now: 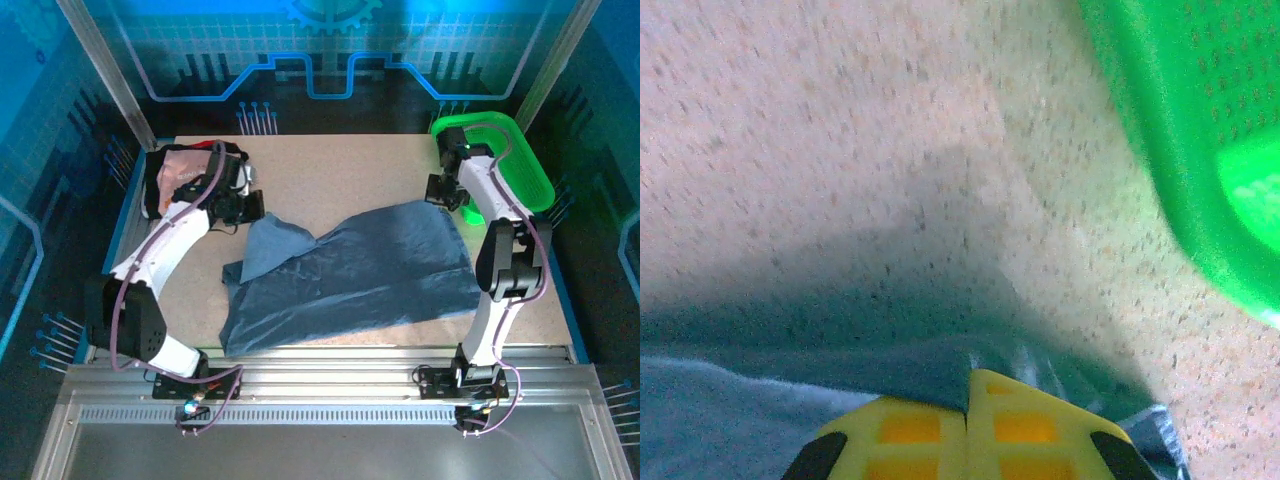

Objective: Fold and stack the t-shirts

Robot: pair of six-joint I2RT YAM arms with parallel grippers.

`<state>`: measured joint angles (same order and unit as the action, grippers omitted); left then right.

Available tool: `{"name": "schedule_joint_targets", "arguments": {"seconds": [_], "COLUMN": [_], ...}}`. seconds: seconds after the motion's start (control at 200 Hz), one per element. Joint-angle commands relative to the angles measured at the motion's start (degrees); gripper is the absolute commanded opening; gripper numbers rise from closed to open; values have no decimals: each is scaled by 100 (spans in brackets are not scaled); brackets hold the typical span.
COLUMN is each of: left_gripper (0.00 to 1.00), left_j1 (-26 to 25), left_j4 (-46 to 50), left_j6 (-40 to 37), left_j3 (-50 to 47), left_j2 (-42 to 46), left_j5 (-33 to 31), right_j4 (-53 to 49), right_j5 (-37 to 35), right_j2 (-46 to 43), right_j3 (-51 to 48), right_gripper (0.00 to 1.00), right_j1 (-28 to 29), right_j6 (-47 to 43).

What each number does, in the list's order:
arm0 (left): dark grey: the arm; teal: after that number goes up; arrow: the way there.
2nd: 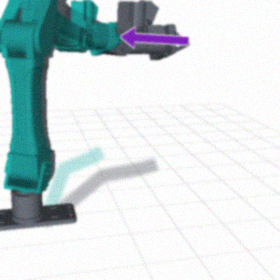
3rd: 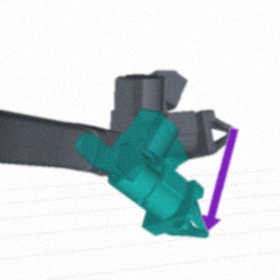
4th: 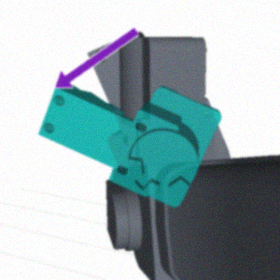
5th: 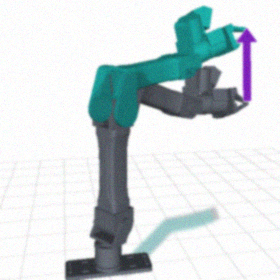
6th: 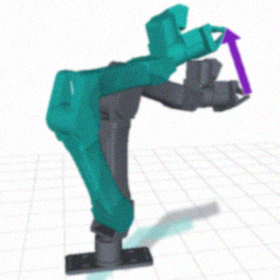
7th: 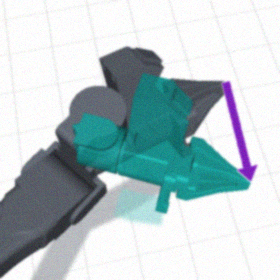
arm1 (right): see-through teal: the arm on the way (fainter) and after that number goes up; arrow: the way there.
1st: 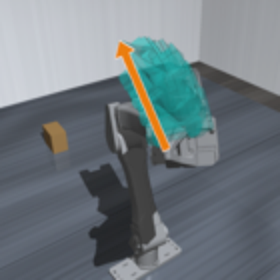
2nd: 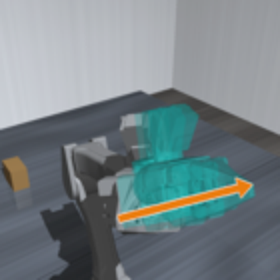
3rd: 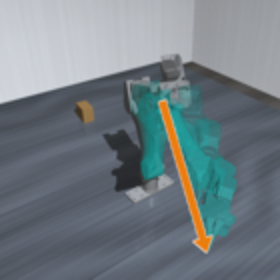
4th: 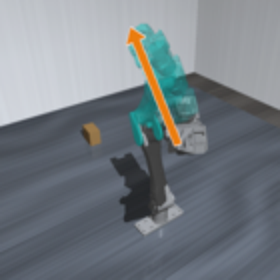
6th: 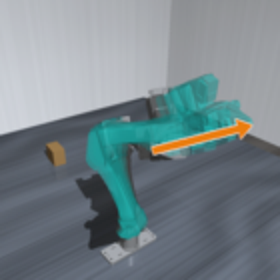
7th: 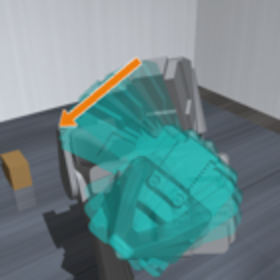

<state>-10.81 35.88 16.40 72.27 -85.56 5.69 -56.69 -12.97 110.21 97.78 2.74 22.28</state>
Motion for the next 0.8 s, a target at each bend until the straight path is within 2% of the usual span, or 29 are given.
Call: {"name": "schedule_joint_targets", "arguments": {"seconds": [0.0, 0.34, 0.795], "left_gripper": [3, 3, 4], "left_j1": [272, 1066, 1084], "left_j4": [283, 241, -67], "left_j6": [-314, -687, -1623], "left_j3": [194, -114, 988], "left_j2": [336, 830, 16], "left_j5": [-86, -171, -16], "right_j4": [-311, -449, -412], "right_j5": [97, 4, -300], "right_j2": [282, 640, 870], "right_j3": [419, 797, 901], "right_gripper": [0, 0, 0], "right_j1": [-146, -302, -340], "right_j6": [-144, -354, -506]}}
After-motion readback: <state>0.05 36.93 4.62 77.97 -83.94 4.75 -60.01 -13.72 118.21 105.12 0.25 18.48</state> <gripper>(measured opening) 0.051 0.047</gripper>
